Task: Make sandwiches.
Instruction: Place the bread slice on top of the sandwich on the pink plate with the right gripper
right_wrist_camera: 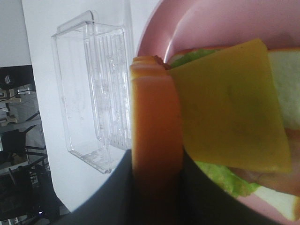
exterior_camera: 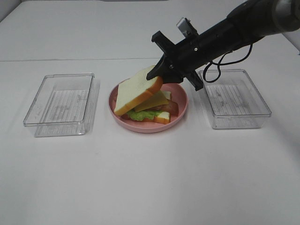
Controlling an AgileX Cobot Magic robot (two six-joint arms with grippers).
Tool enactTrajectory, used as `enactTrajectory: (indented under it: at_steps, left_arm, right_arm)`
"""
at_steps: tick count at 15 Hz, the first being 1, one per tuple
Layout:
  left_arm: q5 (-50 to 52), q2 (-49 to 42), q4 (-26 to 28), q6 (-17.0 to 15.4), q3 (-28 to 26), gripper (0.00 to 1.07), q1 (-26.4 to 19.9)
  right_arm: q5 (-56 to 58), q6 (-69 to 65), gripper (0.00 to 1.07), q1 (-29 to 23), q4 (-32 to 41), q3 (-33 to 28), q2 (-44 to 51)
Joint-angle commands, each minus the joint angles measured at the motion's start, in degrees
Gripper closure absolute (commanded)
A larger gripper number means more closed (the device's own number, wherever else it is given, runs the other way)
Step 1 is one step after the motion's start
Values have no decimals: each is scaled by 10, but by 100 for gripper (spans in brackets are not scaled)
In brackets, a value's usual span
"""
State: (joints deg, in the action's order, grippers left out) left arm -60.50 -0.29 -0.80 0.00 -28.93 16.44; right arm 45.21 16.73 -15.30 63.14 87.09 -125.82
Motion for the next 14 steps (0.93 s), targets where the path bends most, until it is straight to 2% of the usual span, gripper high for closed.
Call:
enactTrajectory:
  at_steps: [1, 4, 5, 6, 8, 9, 10, 12, 13, 14]
  left_arm:
    - [6, -14, -1, 0, 3, 31, 0]
    - [6, -14, -1, 0, 3, 31, 0]
    - [6, -14, -1, 0, 3, 31, 0]
    - [6, -14, -1, 0, 3, 31, 0]
    - [6, -14, -1, 0, 3, 31, 0]
    - [6, -14, -1, 0, 3, 31, 0]
    - [6, -14, -1, 0, 3, 31, 0]
    - [6, -14, -1, 0, 3, 31, 0]
    - [6, -14, -1, 0, 3, 31, 0]
    - [6, -14, -1, 0, 3, 31, 0]
  right_arm:
    - [-4, 5, 107, -1, 14, -2, -10]
    - [-27, 5, 104, -1, -10, 0, -10]
    - [-29, 5, 95, -1, -17, 0, -10]
    - [-29, 5, 84, -1, -24, 0, -10]
    - [-28, 5, 44, -1, -48, 0, -6]
    - [-22, 5, 29, -1, -68, 1, -1]
    - [-18, 5, 22, -1, -102, 1, 8]
    - [-5, -27, 22, -1, -196, 1, 37]
    - [-5, -27, 22, -1, -196, 1, 37]
    - [16, -63, 22, -1, -278, 1, 65]
